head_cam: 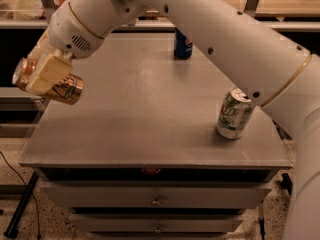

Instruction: Place orange can upright

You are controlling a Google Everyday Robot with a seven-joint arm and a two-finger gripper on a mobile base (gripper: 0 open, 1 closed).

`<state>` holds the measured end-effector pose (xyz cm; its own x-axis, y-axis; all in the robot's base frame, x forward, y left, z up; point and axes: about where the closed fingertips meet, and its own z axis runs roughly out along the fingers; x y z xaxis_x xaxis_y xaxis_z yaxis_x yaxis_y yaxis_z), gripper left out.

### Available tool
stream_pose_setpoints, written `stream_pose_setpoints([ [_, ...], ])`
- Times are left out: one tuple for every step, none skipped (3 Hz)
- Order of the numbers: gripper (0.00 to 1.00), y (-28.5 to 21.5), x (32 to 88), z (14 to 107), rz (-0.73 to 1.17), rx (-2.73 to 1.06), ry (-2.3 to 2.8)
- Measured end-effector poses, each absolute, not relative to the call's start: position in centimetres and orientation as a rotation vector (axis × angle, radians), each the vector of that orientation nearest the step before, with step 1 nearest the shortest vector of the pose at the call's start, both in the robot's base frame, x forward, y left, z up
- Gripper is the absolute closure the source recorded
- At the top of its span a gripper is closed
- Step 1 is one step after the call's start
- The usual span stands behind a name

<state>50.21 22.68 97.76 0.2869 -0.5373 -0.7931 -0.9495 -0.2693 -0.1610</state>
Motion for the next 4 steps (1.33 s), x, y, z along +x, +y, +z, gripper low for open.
stream_pose_setpoints([
  [1.0,23.6,50.0,97.9,0.97,-1.884,1.221],
  [1.0,23.9,50.1,97.7,1.055,-1.844,1.187],
  [1.0,23.4,50.0,97.3,1.068,-1.792,1.24],
  [1.0,22.8,49.5,96.4,1.075,-1.722,1.322],
])
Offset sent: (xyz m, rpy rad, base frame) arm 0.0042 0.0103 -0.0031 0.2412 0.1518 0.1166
